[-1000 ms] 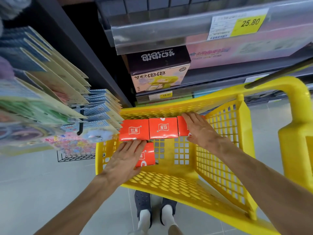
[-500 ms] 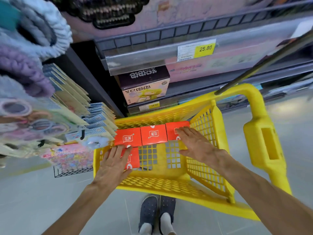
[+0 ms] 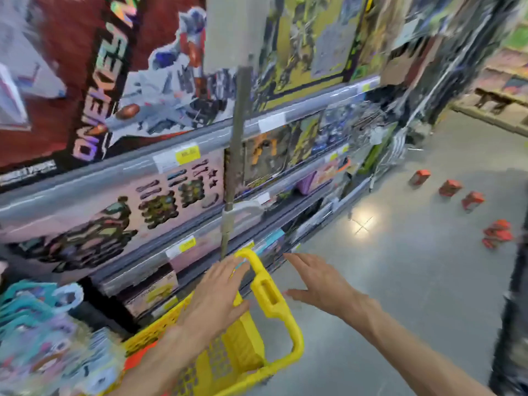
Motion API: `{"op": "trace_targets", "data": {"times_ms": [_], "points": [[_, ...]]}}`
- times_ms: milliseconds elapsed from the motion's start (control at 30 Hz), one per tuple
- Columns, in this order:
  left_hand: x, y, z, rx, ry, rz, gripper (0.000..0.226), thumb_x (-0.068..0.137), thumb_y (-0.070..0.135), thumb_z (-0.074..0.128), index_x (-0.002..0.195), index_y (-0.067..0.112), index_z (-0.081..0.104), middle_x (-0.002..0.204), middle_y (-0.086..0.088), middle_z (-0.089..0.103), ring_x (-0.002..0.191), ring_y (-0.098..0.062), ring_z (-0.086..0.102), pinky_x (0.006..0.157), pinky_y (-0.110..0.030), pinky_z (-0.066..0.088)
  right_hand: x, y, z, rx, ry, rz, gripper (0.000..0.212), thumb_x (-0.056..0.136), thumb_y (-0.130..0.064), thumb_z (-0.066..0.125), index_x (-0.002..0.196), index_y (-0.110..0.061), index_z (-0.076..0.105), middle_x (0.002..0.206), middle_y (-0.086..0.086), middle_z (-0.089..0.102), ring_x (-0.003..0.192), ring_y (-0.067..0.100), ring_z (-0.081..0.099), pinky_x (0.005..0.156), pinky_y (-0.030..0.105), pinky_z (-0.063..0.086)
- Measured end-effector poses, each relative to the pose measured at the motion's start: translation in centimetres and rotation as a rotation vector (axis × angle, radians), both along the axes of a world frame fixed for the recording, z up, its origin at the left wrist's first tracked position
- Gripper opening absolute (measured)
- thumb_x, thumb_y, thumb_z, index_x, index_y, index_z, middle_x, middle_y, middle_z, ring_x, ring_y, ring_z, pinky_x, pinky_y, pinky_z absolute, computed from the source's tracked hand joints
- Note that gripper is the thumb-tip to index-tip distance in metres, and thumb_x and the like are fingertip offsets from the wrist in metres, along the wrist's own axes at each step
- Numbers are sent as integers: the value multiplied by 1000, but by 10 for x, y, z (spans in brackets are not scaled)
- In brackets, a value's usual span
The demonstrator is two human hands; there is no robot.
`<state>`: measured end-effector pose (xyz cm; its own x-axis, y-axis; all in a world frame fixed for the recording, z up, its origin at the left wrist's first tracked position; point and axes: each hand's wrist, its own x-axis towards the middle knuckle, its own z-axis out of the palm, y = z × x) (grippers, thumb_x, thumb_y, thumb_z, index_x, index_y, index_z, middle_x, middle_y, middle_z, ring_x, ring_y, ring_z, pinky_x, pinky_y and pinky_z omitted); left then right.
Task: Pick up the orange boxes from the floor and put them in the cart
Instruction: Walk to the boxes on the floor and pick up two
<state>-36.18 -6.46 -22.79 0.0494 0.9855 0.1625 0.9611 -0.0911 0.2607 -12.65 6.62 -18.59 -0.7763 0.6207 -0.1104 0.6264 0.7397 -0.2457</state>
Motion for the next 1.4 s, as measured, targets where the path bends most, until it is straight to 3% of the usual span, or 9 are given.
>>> {"op": "trace_targets", "data": {"times_ms": [233, 500, 700, 967, 1100, 1267, 1400], "points": [[139, 149, 82, 48, 50, -335, 83, 81, 68, 48, 141, 11, 48, 142, -11, 53, 132, -30, 48, 107, -39, 29, 176, 59, 91, 92, 59, -357, 81, 87, -49, 68, 151, -14, 33, 150, 8, 44, 136, 29, 41, 111, 33, 29], [333, 335, 121, 157, 27, -558, 84, 84, 70, 46, 143, 11, 45, 142, -11, 49, 131, -29, 46, 109, -44, 39, 380, 165, 131, 187, 54, -609, 84, 87, -49, 70, 153, -14, 30, 153, 8, 41, 137, 27, 41, 110, 33, 31], [460, 460, 153, 206, 45, -653, 77, 84, 64, 51, 140, 11, 46, 138, -11, 52, 124, -30, 51, 103, -39, 39, 501, 257, 163, 241, 22, -701, 85, 86, -48, 71, 152, -12, 31, 152, 8, 43, 134, 29, 43, 108, 37, 37], [553, 643, 146, 207, 40, -694, 76, 85, 63, 51, 143, 15, 42, 141, -5, 48, 129, -26, 45, 106, -40, 36, 607, 425, 162, 266, 2, -756, 85, 87, -48, 70, 152, -10, 30, 151, 10, 42, 135, 29, 42, 109, 35, 34], [591, 760, 149, 233, 25, -704, 75, 85, 57, 62, 143, 14, 42, 140, -5, 48, 129, -26, 44, 106, -40, 37, 644, 530, 160, 252, 0, -780, 85, 87, -49, 69, 153, -12, 29, 148, 10, 45, 133, 29, 44, 108, 38, 37], [644, 888, 164, 239, 18, -720, 75, 85, 56, 63, 145, 19, 38, 136, -2, 51, 126, -24, 46, 104, -39, 39, 693, 654, 173, 243, -16, -797, 83, 84, -49, 72, 149, -13, 35, 135, 8, 54, 118, 29, 54, 98, 43, 45], [684, 990, 163, 217, 25, -729, 73, 85, 56, 64, 142, 15, 44, 139, -4, 50, 127, -26, 46, 105, -37, 37, 733, 751, 178, 256, -41, -800, 82, 83, -48, 73, 147, -11, 37, 143, 8, 50, 122, 32, 52, 101, 45, 44]]}}
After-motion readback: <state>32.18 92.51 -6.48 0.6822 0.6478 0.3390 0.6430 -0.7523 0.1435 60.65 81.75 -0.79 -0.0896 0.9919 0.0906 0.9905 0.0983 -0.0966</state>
